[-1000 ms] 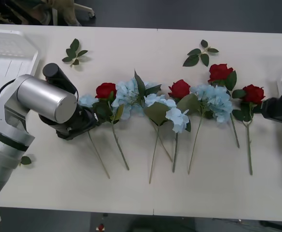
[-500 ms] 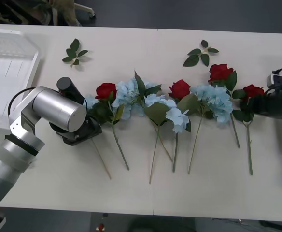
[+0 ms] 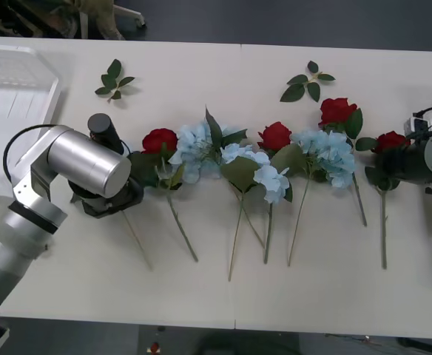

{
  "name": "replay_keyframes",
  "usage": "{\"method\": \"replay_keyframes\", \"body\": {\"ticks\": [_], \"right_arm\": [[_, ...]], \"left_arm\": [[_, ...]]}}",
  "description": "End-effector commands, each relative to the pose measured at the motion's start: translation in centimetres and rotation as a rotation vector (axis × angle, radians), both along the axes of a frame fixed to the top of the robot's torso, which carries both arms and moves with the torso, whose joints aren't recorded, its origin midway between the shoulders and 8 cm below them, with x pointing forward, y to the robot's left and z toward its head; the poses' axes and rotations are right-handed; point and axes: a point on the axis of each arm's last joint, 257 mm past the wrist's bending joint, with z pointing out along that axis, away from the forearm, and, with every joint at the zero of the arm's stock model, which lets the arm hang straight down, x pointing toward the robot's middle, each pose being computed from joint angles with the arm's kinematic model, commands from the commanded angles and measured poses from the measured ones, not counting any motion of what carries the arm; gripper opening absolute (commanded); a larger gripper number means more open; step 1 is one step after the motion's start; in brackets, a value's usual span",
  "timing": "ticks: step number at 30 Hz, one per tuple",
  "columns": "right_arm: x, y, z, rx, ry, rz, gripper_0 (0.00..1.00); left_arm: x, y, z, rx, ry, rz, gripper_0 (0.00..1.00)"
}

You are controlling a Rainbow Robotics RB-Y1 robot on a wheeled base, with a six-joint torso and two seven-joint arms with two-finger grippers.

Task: Put the red flowers into the right box and the blue flowers into the left box

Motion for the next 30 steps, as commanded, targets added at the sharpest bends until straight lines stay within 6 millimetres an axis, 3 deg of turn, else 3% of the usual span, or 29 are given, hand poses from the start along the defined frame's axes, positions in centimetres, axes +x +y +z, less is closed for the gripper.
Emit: {"method": "replay_keyframes", "body": {"ticks": [1,7,11,17,22,26,29,30], "right_arm": [[0.1,0.1,0.3,0.014,0.014,-0.007,0.0],[-0.3,-0.2,1.0,0.037,0.043,-0.022,0.0],[-0.3,0.1,4.6,0.064,0.05,-0.012,0.0],[-0.3,-1.0,13.7,-0.029,-0.026,0.053,0.0],[0.0,-5.1,19.6,-0.158,-0.107,0.05,0.0],[-0.7,-10.7,22.0,-0.361,-0.1,0.048,0.0],[-1.9,-15.0,21.7,-0.431,-0.053,0.011,0.0],[-2.1,-15.7,21.6,-0.441,-0.047,0.004,0.0]], "left_arm": [[2.0,0.2,4.6,0.011,-0.05,-0.086,0.0],[2.0,0.1,6.3,0.009,-0.067,-0.106,0.0],[1.6,-0.9,10.0,-0.009,-0.104,-0.165,0.0],[-0.8,-2.4,16.1,0.09,-0.166,-0.391,0.0],[-1.6,-2.3,21.4,0.218,-0.292,-0.561,0.0],[-1.0,1.4,25.1,0.403,-0.347,-0.67,0.0],[-0.1,7.7,26.8,0.565,-0.288,-0.7,0.0],[0.0,8.8,26.9,0.588,-0.269,-0.703,0.0]]}}
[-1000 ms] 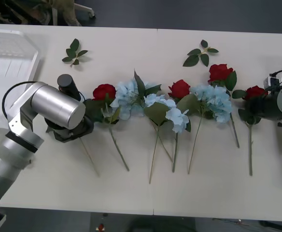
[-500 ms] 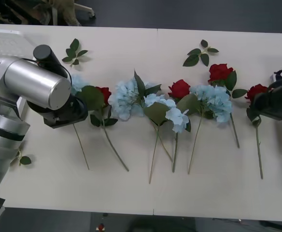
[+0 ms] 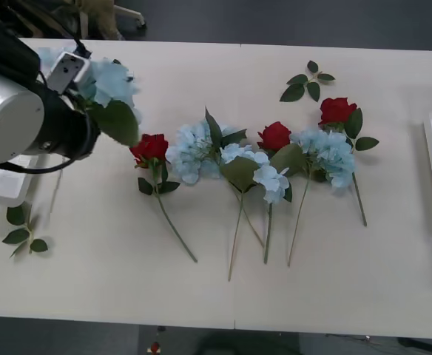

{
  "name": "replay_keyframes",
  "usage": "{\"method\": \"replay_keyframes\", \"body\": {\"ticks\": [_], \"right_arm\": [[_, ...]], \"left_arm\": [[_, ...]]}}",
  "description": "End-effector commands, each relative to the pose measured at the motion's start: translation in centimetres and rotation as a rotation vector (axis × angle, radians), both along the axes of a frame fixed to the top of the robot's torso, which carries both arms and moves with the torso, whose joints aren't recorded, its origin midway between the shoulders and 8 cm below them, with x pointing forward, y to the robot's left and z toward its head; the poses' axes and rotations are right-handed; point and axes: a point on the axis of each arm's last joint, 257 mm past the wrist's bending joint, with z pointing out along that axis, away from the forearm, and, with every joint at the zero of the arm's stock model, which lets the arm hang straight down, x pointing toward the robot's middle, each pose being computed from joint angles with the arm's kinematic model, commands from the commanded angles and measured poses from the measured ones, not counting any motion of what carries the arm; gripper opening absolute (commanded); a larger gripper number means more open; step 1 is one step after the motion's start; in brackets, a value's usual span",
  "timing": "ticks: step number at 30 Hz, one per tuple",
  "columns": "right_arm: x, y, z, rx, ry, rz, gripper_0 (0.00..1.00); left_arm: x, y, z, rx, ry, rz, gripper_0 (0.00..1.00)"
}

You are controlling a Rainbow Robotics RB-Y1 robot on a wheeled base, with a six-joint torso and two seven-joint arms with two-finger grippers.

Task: Put the red flowers into the right box and the blue flowers into the left box

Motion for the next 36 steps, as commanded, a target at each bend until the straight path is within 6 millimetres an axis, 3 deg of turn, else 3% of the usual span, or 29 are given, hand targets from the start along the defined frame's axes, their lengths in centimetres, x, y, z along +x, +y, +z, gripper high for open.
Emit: {"method": "replay_keyframes", "body": {"ticks": [1,4,5,6,7,12,16,17,19,21,22,26,28,29,30,31,33,36], "right_arm": [[-0.8,-5.5,1.5,-0.088,0.009,-0.049,0.0],[-1.1,-9.4,0.4,-0.148,0.011,-0.074,0.0],[-1.0,-10.0,0.2,-0.154,0.006,-0.078,0.0],[-0.7,-11.2,-0.3,-0.163,-0.018,-0.087,0.0],[-0.6,-11.8,-0.6,-0.167,-0.033,-0.093,0.0],[0.1,-14.2,-1.4,-0.187,-0.107,-0.117,0.0],[0.1,-14.7,-1.8,-0.179,-0.12,-0.128,0.01],[0.0,-14.8,-1.9,-0.177,-0.121,-0.128,0.26],[0.1,-14.8,-1.9,-0.181,-0.121,-0.127,0.57],[0.1,-14.7,-2.0,-0.174,-0.121,-0.126,0.77],[0.2,-14.5,-2.0,-0.162,-0.124,-0.124,0.85],[0.4,-13.4,-2.6,-0.111,-0.121,-0.11,0.95],[0.8,-12.1,-2.6,-0.074,-0.118,-0.089,0.97],[0.9,-11.6,-2.6,-0.063,-0.116,-0.083,0.97],[1.0,-10.6,-2.5,-0.043,-0.108,-0.068,0.97],[1.2,-9.4,-2.5,-0.017,-0.099,-0.05,0.97],[1.4,-7.1,-2.5,0.027,-0.077,-0.02,0.97],[1.7,-2.9,-2.7,0.098,-0.039,0.036,0.97]], "left_arm": [[1.4,8.5,3.7,0.206,-0.016,0.025,0.0],[1.2,15.6,3.9,0.346,0.073,0.064,0.0],[1.1,16.9,4.0,0.371,0.088,0.077,0.0],[1.3,19.8,4.7,0.431,0.099,0.105,0.0],[1.5,21.4,5.2,0.465,0.103,0.122,0.0],[3.0,28.7,7.8,0.61,0.094,0.185,0.0],[3.8,33.4,7.8,0.643,0.104,0.264,0.0],[4.2,34.8,7.5,0.658,0.105,0.284,0.0],[4.8,36.9,6.9,0.679,0.097,0.305,0.0],[5.4,38.6,5.6,0.682,0.091,0.305,0.0],[5.7,39.3,4.9,0.681,0.088,0.302,0.0],[5.5,40.3,2.7,0.654,0.113,0.302,0.01],[5.5,40.2,1.9,0.651,0.129,0.295,0.09],[5.5,40.1,1.9,0.654,0.131,0.292,0.19],[5.5,40.0,1.6,0.66,0.137,0.289,0.44],[5.5,40.1,1.7,0.663,0.138,0.289,0.6],[5.5,40.1,1.5,0.662,0.14,0.288,0.76],[5.4,40.1,1.1,0.653,0.147,0.289,0.88]]}}
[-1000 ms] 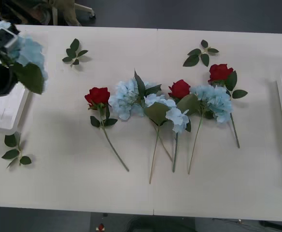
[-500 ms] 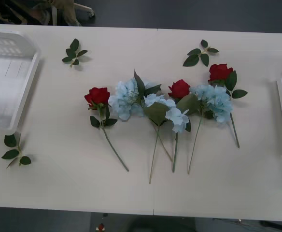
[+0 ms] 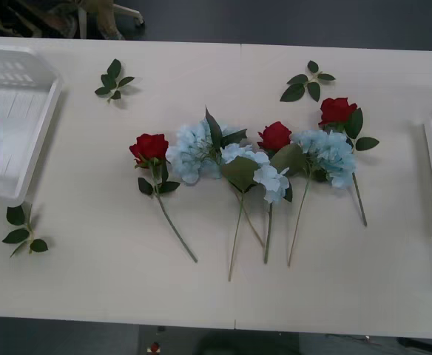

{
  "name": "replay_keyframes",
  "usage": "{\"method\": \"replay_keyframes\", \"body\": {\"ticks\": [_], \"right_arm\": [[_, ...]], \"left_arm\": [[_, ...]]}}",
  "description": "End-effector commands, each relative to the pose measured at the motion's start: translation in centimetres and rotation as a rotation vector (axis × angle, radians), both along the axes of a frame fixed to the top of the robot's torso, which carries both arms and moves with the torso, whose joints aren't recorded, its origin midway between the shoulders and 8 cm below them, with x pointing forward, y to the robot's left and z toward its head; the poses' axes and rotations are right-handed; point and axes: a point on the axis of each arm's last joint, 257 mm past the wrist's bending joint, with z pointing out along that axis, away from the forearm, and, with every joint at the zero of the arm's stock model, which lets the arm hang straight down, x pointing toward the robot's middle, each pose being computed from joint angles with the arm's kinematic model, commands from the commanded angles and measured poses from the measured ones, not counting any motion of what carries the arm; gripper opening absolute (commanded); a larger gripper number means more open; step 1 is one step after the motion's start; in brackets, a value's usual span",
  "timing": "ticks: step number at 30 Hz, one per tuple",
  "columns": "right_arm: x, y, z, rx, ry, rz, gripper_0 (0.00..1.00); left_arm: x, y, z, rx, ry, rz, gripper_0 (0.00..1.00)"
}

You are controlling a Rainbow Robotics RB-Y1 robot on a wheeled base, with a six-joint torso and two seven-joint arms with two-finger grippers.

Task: Put the red flowers into the right box and the blue flowers into the left box

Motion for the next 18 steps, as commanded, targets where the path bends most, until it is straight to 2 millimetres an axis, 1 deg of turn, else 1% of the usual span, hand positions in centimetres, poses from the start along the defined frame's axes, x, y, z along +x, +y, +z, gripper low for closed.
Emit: {"method": "replay_keyframes", "body": {"ticks": [1,2,4,5,6,8,9,11,13,14,16,17,18], "right_arm": [[2.5,6.0,4.3,0.047,-0.042,0.118,0.97],[2.7,8.1,4.3,0.096,-0.039,0.124,0.97],[2.8,11.0,4.6,0.153,-0.036,0.124,0.98],[2.7,12.9,4.6,0.187,-0.029,0.122,0.98],[2.7,14.3,4.8,0.217,-0.029,0.113,0.98],[2.5,17.3,4.8,0.295,-0.022,0.084,0.98],[2.4,18.8,4.8,0.333,-0.02,0.071,0.98],[2.4,20.8,4.8,0.376,-0.016,0.056,0.98],[2.7,23.1,4.7,0.421,-0.01,0.042,0.98],[2.8,23.6,4.7,0.43,-0.013,0.039,0.98],[3.7,25.2,4.6,0.459,-0.03,0.027,0.98],[4.3,25.8,4.6,0.471,-0.036,0.022,0.98],[4.7,26.0,4.5,0.473,-0.04,0.02,0.98]], "left_arm": [[0.6,0.4,2.2,0.025,-0.016,-0.026,0.92],[0.7,0.1,1.9,0.011,-0.015,-0.031,0.94],[0.7,-0.5,1.3,-0.024,-0.012,-0.038,1.0],[0.8,-1.2,1.2,-0.057,-0.014,-0.046,1.0],[0.8,-1.8,1.1,-0.083,-0.006,-0.064,1.0],[0.9,-4.7,1.0,-0.181,0.015,-0.135,1.0],[0.9,-7.0,1.1,-0.259,0.025,-0.188,1.0],[0.8,-10.6,1.5,-0.373,0.03,-0.264,1.0],[0.7,-16.2,2.2,-0.486,0.046,-0.385,1.0],[0.7,-17.6,2.5,-0.504,0.05,-0.416,1.0],[0.6,-22.2,3.6,-0.549,0.03,-0.481,1.0],[0.5,-24.0,3.7,-0.567,0.023,-0.489,1.0],[0.5,-25.5,3.6,-0.584,0.019,-0.492,1.0]]}}
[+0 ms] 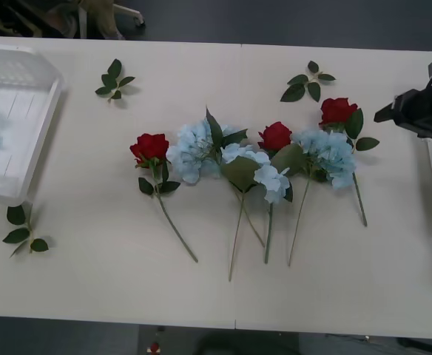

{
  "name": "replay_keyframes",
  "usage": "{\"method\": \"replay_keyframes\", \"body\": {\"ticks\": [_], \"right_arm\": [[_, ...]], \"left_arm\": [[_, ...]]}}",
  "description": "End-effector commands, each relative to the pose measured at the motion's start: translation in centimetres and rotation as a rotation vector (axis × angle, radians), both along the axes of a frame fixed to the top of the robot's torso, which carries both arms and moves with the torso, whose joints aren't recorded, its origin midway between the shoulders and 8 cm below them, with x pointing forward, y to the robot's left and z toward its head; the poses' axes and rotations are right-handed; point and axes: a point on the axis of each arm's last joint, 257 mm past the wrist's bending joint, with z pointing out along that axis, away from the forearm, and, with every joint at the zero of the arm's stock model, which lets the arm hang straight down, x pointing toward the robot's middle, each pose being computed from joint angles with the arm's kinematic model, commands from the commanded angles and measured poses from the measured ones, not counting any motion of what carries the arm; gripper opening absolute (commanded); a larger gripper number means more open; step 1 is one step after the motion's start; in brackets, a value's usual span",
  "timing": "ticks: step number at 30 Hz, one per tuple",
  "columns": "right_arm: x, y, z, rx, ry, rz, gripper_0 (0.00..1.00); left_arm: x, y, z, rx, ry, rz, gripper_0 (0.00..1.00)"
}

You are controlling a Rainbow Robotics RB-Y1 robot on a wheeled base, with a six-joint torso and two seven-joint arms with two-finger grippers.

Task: Put the red flowers into the right box and the blue flowers into the left box

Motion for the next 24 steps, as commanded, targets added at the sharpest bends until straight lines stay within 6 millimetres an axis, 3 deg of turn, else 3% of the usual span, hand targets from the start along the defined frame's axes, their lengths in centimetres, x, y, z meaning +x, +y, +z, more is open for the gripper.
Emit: {"method": "replay_keyframes", "body": {"ticks": [1,5,9,16,19,24], "right_arm": [[3.0,2.5,2.8,0.042,-0.068,-0.043,0.98],[4.7,2.7,1.5,0.0,-0.044,-0.04,0.98],[6.4,2.8,-0.1,-0.052,-0.034,-0.037,0.97],[8.5,4.3,-3.9,-0.118,-0.03,-0.013,0.98],[8.3,5.3,-5.5,-0.148,-0.013,0.024,0.98],[8.0,7.3,-6.4,-0.168,-0.003,0.097,0.98]], "left_arm": [[0.4,-7.2,1.4,-0.083,-0.043,-0.012,1.0],[0.3,-14.0,-2.1,-0.259,0.02,0.085,1.0],[0.3,-18.5,-5.1,-0.338,0.071,0.187,1.0],[0.4,-24.3,-9.7,-0.418,0.085,0.365,1.0],[0.9,-26.6,-11.9,-0.478,0.047,0.402,1.0],[1.3,-29.1,-14.8,-0.564,0.015,0.463,1.0]]}}
